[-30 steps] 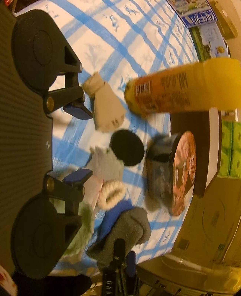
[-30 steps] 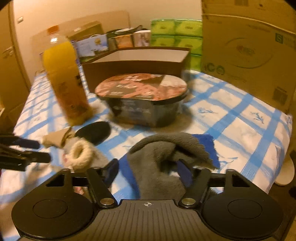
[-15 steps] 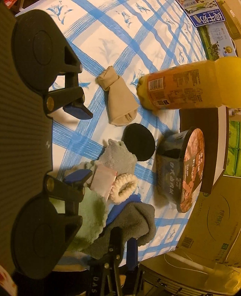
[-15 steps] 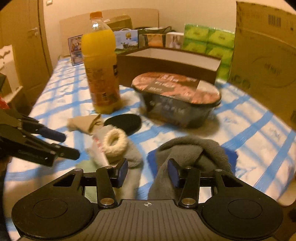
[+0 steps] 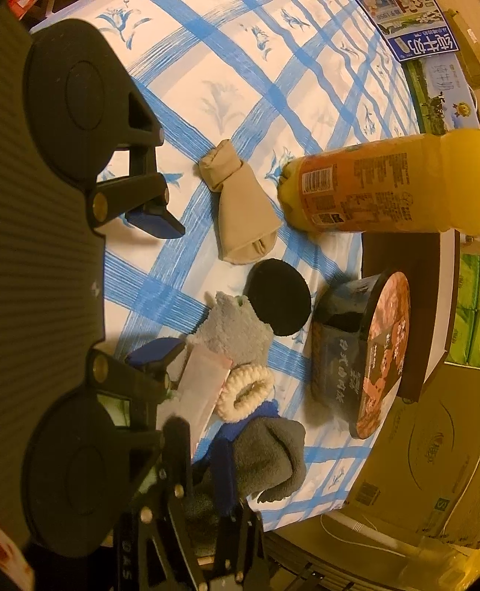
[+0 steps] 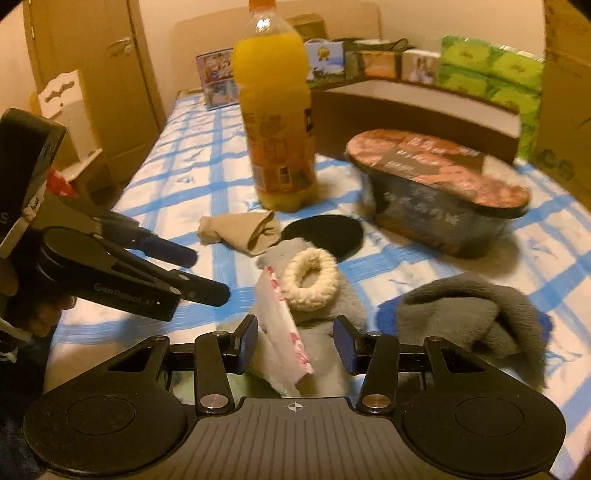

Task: Organize soft objects
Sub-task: 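Grasp the thin pink packet with the right tool, then grasp the grey fuzzy sock with the left tool while the right holds the pink packet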

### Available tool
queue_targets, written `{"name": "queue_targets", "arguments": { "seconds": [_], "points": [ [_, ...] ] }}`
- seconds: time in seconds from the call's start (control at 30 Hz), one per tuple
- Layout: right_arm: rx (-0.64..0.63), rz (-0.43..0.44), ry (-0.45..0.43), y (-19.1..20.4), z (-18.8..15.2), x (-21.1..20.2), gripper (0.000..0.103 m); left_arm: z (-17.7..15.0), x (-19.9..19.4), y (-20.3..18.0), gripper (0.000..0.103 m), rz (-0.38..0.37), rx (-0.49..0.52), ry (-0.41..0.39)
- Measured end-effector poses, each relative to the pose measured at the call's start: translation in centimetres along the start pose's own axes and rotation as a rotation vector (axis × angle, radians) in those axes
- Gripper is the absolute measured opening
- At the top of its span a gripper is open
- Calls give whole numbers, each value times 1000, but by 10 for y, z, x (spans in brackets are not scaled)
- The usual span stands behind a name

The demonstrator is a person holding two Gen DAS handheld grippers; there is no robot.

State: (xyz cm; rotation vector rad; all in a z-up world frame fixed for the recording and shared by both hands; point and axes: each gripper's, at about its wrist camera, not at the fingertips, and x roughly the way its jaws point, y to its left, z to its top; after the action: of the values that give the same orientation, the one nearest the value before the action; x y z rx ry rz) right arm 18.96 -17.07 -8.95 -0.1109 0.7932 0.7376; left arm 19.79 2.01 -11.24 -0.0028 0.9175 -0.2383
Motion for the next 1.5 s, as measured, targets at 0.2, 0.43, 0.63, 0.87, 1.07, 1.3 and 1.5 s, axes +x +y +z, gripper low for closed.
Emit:
{"name": "queue_targets", "arguments": {
  "seconds": [0.2,0.43,0.63,0.87,1.07,1.3,1.5],
  "points": [
    [-23,30,41,1,1,15,13,1,0,3,57,8,-6,-1],
    [-35,44,-11,6,0,-3,2,6,-9,-4,57,9,4,-18],
    [22,-22,-108,-3,7,-36,2,20,-21,-22,57,-3,35,-57],
    [110,-156,-146,-36,13,-63,2,47,-15,-62,57,-74,73,-76],
    [203,-232,-143,-69,4,-78,2,65,8,-101,58,-143,96,-36],
    [278,-265,-129,-96,-12,-87,2,76,46,-128,60,-198,58,63],
    [327,-273,-111,-109,-24,-82,2,78,80,-135,60,-173,9,147]
  ]
}}
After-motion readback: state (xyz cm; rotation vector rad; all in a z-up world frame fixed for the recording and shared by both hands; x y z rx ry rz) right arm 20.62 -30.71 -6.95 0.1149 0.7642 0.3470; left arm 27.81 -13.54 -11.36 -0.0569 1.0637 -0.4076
